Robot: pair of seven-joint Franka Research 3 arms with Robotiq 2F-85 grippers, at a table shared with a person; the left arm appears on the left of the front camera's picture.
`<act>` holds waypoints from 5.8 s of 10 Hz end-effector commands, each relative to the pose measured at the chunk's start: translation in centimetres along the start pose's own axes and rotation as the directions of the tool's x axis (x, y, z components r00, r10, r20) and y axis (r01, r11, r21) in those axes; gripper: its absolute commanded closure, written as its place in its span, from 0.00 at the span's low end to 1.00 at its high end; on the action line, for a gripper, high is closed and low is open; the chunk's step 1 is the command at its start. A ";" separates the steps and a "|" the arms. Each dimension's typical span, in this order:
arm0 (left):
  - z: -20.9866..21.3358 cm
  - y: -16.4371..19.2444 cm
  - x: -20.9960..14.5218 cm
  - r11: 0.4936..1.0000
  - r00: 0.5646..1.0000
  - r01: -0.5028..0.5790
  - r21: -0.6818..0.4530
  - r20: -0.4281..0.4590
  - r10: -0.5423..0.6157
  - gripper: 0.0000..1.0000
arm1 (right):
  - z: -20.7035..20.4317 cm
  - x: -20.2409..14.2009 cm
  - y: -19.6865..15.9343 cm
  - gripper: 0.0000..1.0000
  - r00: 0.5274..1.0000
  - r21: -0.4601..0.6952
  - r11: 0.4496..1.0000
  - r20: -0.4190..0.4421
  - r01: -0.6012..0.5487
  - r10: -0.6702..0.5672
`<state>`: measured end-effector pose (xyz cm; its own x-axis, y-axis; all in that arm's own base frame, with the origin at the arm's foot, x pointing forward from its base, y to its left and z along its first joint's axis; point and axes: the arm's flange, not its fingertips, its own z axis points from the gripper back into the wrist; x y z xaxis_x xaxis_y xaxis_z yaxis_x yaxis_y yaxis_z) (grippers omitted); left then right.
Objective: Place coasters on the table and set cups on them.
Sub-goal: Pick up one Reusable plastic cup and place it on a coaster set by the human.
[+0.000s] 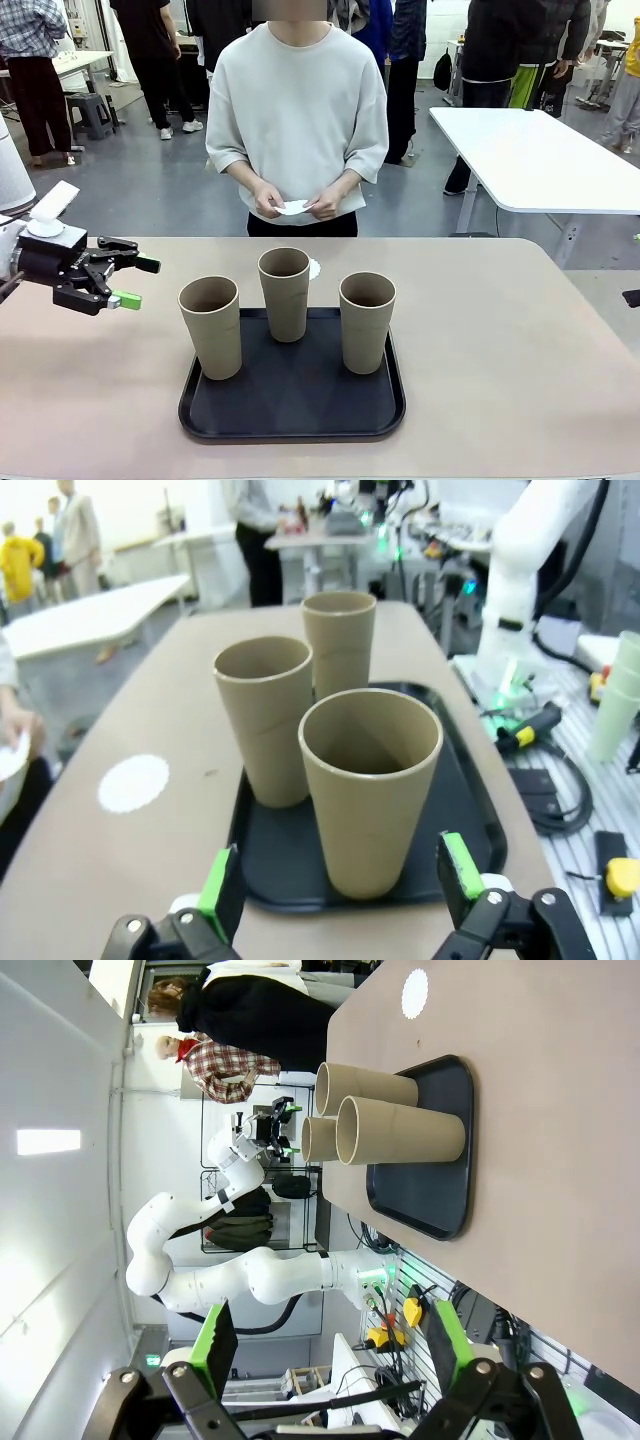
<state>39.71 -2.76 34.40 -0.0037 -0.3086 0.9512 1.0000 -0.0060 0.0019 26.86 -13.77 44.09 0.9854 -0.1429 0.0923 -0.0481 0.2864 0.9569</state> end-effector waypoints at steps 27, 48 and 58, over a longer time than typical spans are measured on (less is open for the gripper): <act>-8.3 3.2 -6.0 0.983 0.992 0.039 -0.182 0.125 -0.016 0.00 | 0.0 0.1 0.0 0.00 1.000 0.008 1.000 0.004 0.000 0.000; -14.2 1.8 -5.5 0.934 0.992 0.074 -0.349 0.125 -0.032 0.00 | 0.0 0.1 0.0 0.00 1.000 0.008 1.000 0.004 0.000 0.000; -8.9 1.2 5.4 0.984 0.986 -0.030 -0.177 0.159 0.058 1.00 | 0.0 0.1 0.0 0.00 1.000 0.008 1.000 0.004 0.000 0.000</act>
<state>42.30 -13.15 32.57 0.0447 -0.1567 0.9866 0.9724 -0.2198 -0.0790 26.87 -13.77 44.08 0.9855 -0.1429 0.0919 -0.0478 0.2863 0.9570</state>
